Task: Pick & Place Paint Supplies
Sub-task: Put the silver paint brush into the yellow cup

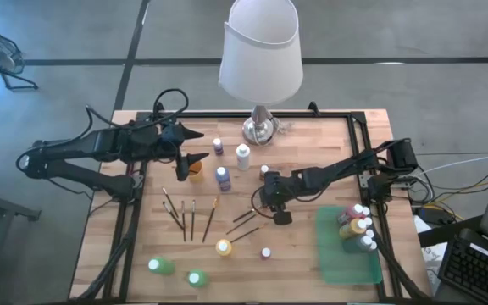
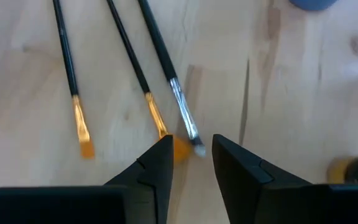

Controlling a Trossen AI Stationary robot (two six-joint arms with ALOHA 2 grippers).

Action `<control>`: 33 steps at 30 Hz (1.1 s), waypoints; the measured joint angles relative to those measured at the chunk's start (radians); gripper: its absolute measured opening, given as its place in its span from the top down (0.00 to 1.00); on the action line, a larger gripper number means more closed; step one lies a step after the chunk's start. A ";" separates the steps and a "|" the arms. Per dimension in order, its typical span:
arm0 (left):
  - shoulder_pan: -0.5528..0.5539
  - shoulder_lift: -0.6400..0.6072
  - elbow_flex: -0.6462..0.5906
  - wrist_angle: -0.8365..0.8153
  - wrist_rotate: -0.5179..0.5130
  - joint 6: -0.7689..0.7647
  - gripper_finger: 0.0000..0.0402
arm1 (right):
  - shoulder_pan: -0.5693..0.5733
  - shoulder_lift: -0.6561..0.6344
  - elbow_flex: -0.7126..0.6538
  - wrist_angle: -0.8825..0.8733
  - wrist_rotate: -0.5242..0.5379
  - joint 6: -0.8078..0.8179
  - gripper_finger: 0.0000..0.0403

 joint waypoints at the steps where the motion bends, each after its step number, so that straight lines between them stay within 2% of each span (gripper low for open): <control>1: 0.000 0.000 0.000 0.000 0.000 0.000 0.28 | 0.000 0.008 0.000 0.003 0.000 0.000 0.71; 10: 0.000 0.001 0.000 -0.001 0.000 0.000 0.28 | 0.000 0.055 0.000 0.015 0.000 0.011 0.66; 27: 0.000 0.001 0.000 -0.001 0.000 0.000 0.28 | -0.004 0.059 0.000 0.017 0.002 0.026 0.82; 33: 0.000 0.001 0.000 -0.002 0.000 0.000 0.28 | -0.004 0.059 0.000 0.008 0.004 0.056 0.79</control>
